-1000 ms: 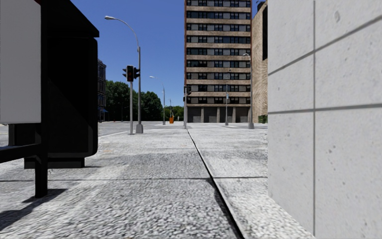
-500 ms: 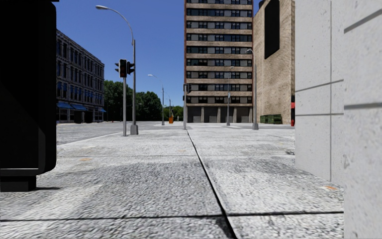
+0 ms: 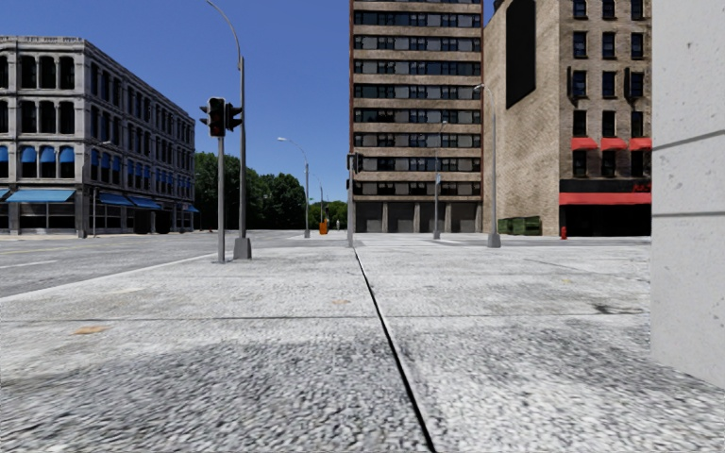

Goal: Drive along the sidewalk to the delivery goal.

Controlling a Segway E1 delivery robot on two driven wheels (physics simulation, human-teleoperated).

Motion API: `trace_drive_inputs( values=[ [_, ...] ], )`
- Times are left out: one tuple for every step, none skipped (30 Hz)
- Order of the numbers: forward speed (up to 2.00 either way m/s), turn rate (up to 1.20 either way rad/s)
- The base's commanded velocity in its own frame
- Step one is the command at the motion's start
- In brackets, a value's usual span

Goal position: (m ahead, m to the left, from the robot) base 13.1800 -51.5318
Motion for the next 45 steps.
trace_drive_inputs(
  values=[
    [2.00, 0.00],
    [2.00, 0.00],
    [2.00, 0.00],
    [2.00, 0.00],
    [2.00, 0.00],
    [2.00, 0.00],
    [2.00, 0.00],
    [2.00, 0.00],
    [2.00, 0.00],
    [2.00, 0.00],
    [2.00, 0.00],
    [2.00, 0.00],
    [2.00, 0.00],
    [2.00, 0.00],
    [2.00, 0.00],
    [2.00, 0.00],
    [2.00, 0.00],
    [2.00, 0.00],
    [2.00, 0.00],
    [2.00, 0.00],
    [2.00, 0.00],
    [2.00, 0.00],
    [2.00, 0.00],
    [2.00, 0.00],
    [2.00, 0.00],
    [2.00, 0.00],
    [2.00, 0.00],
    [2.00, 0.00],
    [2.00, 0.00],
    [2.00, 0.00],
    [2.00, 0.00],
    [2.00, 0.00],
    [2.00, 0.00],
    [2.00, 0.00],
    [2.00, 0.00],
    [2.00, 0.00],
    [2.00, 0.00],
    [2.00, 0.00],
    [2.00, 0.00],
    [2.00, 0.00],
    [2.00, 0.00],
    [2.00, 0.00],
    [2.00, 0.00],
    [2.00, 0.00],
    [2.00, 0.00]
  ],
)
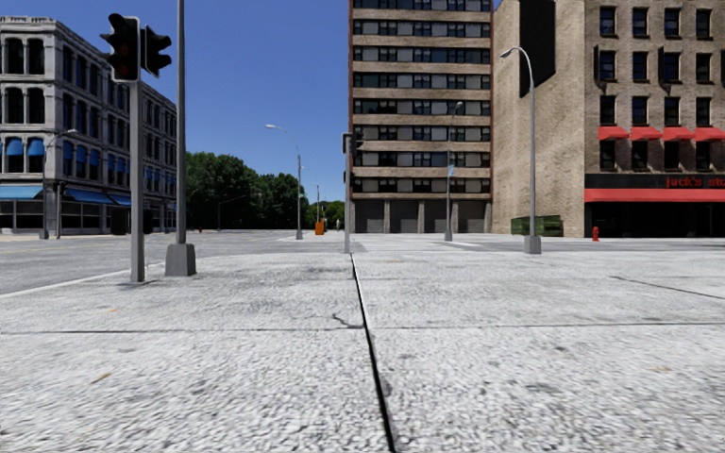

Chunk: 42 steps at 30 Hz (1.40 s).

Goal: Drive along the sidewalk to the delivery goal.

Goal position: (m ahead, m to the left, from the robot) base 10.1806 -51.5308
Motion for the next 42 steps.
trace_drive_inputs(
  values=[
    [2.00, 0.00],
    [2.00, 0.00],
    [2.00, 0.00],
    [2.00, 0.00],
    [2.00, 0.00],
    [2.00, 0.00],
    [2.00, 0.00],
    [2.00, 0.00],
    [2.00, 0.00],
    [2.00, 0.00],
    [2.00, 0.00],
    [2.00, 0.00],
    [2.00, -0.03],
    [2.00, -0.25],
    [2.00, -0.45],
    [2.00, -0.52],
    [2.00, -0.55],
    [2.00, -0.55],
    [2.00, -0.55],
    [2.00, -0.56],
    [2.00, -0.56],
    [2.00, -0.56],
    [2.00, -0.56],
    [2.00, -0.56],
    [2.00, -0.56],
    [2.00, -0.56],
    [2.00, -0.56],
    [2.00, -0.56],
    [2.00, -0.56],
    [2.00, -0.56],
    [2.00, -0.56],
    [2.00, -0.56],
    [2.00, -0.56],
    [2.00, -0.56],
    [2.00, -0.56],
    [2.00, -0.56],
    [2.00, -0.56],
    [2.00, -0.56],
    [2.00, -0.56],
    [2.00, -0.56],
    [2.00, -0.56],
    [2.00, -0.56]
  ],
)
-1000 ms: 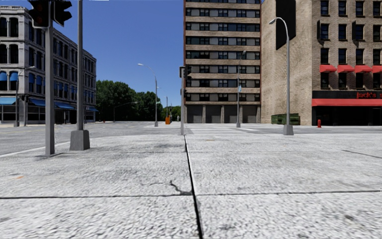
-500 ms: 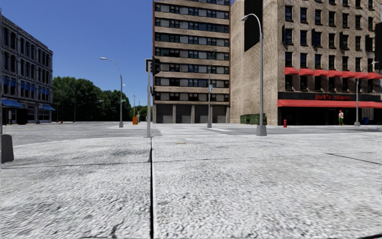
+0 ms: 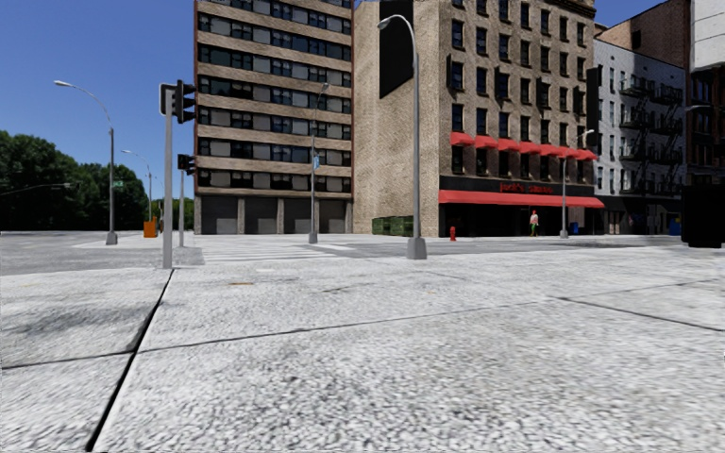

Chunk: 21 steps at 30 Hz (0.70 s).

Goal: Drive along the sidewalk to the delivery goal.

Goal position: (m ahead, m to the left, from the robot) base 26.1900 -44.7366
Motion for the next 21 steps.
trace_drive_inputs(
  values=[
    [2.00, -0.56],
    [2.00, -0.56],
    [2.00, -0.56],
    [2.00, -0.56],
    [2.00, -0.56],
    [2.00, -0.56],
    [2.00, -0.56],
    [2.00, -0.56],
    [2.00, -0.56],
    [2.00, -0.56],
    [2.00, -0.56],
    [2.00, -0.56],
    [2.00, -0.56],
    [2.00, -0.56],
    [2.00, -0.57],
    [2.00, -0.57],
    [2.00, -0.57],
    [2.00, -0.57],
    [2.00, -0.57],
    [2.00, -0.57],
    [2.00, -0.57]
  ],
)
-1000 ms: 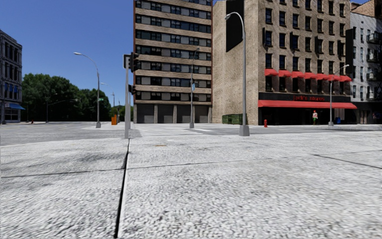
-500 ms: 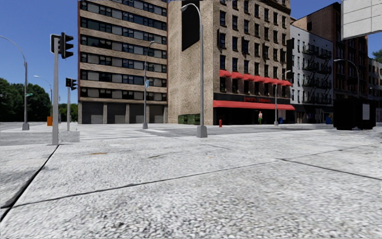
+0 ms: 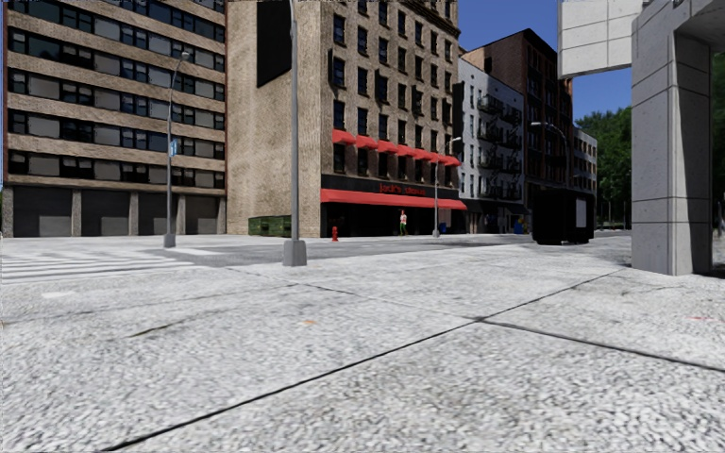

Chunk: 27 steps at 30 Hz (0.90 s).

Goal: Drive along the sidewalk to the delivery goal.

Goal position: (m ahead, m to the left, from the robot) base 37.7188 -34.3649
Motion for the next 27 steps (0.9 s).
trace_drive_inputs(
  values=[
    [2.00, -0.57],
    [2.00, -0.57],
    [2.00, -0.57],
    [2.00, -0.57],
    [2.00, -0.57],
    [2.00, -0.57],
    [2.00, -0.57],
    [2.00, -0.57],
    [2.00, -0.57],
    [2.00, -0.57],
    [2.00, -0.57],
    [2.00, -0.57],
    [2.00, -0.57],
    [2.00, -0.57],
    [2.00, -0.57],
    [2.00, -0.57],
    [2.00, -0.57],
    [2.00, -0.57],
    [2.00, -0.57],
    [2.00, -0.57],
    [2.00, -0.57],
    [2.00, -0.57],
    [2.00, -0.57],
    [2.00, -0.57],
    [2.00, -0.57],
    [2.00, -0.57],
    [2.00, -0.57]
  ],
)
